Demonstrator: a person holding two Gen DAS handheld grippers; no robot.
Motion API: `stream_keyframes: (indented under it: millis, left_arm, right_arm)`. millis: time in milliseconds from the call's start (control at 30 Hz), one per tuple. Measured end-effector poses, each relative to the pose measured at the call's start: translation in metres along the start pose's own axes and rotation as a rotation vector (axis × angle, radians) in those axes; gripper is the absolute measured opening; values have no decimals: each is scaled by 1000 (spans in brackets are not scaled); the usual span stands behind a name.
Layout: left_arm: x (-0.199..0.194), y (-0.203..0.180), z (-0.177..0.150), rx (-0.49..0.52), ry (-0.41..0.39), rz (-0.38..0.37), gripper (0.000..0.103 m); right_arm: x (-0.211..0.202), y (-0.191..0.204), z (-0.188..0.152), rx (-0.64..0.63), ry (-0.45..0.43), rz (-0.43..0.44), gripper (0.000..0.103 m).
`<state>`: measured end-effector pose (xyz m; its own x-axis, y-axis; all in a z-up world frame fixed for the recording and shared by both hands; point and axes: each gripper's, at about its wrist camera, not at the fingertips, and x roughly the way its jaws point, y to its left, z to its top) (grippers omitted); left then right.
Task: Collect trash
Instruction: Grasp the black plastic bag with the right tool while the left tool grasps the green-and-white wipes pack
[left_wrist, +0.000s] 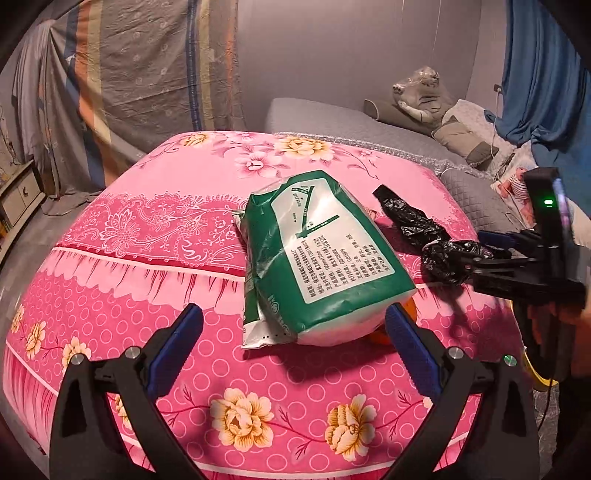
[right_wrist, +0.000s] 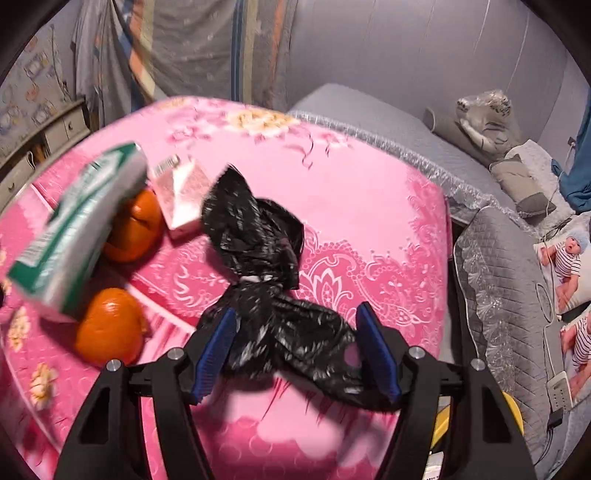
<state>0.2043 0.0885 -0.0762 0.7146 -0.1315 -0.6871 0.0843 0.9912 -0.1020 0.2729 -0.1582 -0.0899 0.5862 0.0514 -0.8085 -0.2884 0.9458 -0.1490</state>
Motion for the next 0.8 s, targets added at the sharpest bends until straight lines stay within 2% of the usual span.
stream_keyframes:
  millis: [200,233,267,300,333,367,433,633,800]
  left_arm:
    - [2,2,1,-14,17,-25,94]
    - [3,4,1,-25,26,-33,94]
    - [3,6,0,-34,31,-35,94]
    - [3,7,0,-44,34,-36,94]
    - [3,8,1,-48,36,-35,94]
    - [4,8,1,-48,41,-28,94]
    - [6,5,3,-41,55,-25,94]
    - [13,-7,14,-25,74,-40,94]
    - [31,-22,22,3,93,-18,94]
  right_arm:
    - [25,-7,3,38,47,36,62]
    - [27,-7,4,46,47,50,52]
    - [28,-5,5,51,49,61,37]
    - [27,-4,4,55,48,71,31]
    - [27,-5,3,61,46,86,20]
    - [26,-4,2,63,46,98,13]
    - [20,-6,-1,77,37,124,8]
    - [-14,-24,-16,160,-35,250,6]
    - [-48,-32,-30,174,-104,290,6]
